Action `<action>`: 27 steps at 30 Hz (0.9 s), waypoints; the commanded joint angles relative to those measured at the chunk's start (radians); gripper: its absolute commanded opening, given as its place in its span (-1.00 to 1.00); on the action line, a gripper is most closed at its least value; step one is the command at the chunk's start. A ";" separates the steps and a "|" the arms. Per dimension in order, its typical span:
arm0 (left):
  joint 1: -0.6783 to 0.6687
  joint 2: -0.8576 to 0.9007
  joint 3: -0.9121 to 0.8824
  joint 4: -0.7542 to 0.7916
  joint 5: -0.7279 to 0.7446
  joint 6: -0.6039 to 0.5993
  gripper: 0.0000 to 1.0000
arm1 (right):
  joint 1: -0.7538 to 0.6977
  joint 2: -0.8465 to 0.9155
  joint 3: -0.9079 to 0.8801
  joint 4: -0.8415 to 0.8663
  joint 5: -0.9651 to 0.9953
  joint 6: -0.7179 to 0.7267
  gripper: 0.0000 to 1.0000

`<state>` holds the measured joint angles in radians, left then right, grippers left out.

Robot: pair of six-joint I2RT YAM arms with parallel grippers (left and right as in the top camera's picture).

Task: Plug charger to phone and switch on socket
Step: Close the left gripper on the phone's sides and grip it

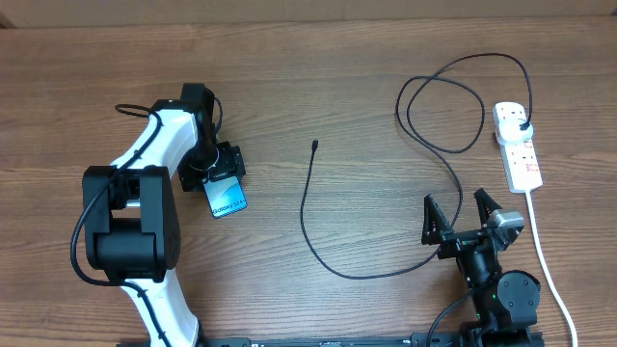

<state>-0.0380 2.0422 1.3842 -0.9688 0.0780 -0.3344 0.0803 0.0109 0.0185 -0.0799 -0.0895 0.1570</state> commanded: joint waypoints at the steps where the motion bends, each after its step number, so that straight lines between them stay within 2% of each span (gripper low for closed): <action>1: -0.002 0.017 -0.023 0.005 -0.008 -0.010 0.66 | 0.006 -0.008 -0.011 0.003 -0.001 0.002 1.00; 9: -0.002 0.017 -0.024 0.006 -0.009 -0.093 0.67 | 0.006 -0.008 -0.011 0.003 -0.001 0.002 1.00; 27: -0.002 0.018 -0.074 0.106 -0.066 -0.119 0.82 | 0.006 -0.008 -0.011 0.003 -0.001 0.002 1.00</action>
<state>-0.0399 2.0308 1.3598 -0.8948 0.0219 -0.4397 0.0803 0.0109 0.0185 -0.0803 -0.0898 0.1570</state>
